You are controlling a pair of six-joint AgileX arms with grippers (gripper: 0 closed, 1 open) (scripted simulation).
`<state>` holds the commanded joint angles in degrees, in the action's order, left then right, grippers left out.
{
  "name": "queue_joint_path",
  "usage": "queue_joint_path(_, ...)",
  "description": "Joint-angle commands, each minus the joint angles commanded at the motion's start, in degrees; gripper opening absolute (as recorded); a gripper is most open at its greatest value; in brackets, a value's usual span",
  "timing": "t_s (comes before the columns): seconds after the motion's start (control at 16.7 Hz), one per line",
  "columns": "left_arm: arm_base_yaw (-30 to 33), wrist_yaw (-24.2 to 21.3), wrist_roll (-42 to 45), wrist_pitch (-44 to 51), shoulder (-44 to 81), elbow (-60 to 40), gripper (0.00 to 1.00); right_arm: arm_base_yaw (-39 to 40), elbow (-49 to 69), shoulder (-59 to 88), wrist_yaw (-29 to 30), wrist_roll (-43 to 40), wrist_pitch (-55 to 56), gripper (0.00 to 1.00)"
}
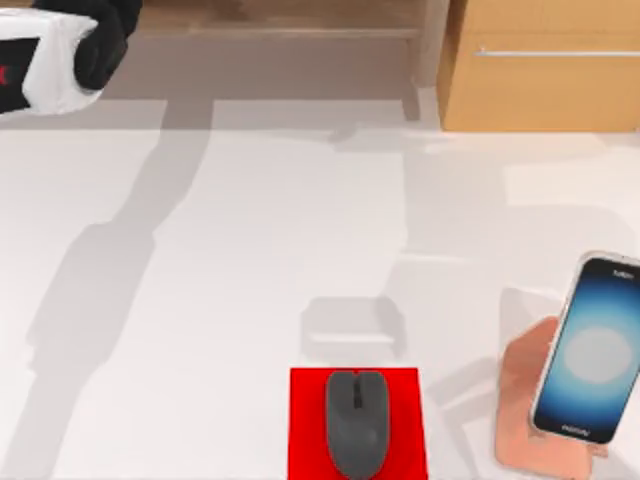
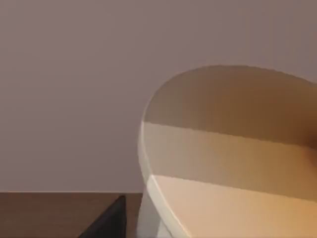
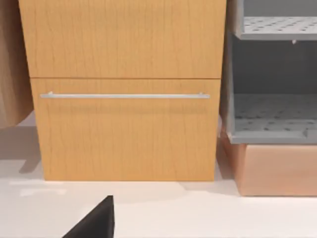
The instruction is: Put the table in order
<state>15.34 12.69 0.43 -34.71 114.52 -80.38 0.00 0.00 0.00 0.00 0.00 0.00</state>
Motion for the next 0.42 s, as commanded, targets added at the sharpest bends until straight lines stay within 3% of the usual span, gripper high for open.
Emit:
queue_joint_path(0.12, 0.0, 0.0, 0.0, 0.0, 0.0, 0.0, 1.0, 0.0, 0.0, 0.0, 0.0, 0.0, 0.0, 1.0)
queue_joint_path(0.42, 0.0, 0.0, 0.0, 0.0, 0.0, 0.0, 1.0, 0.0, 0.0, 0.0, 0.0, 0.0, 0.0, 1.0)
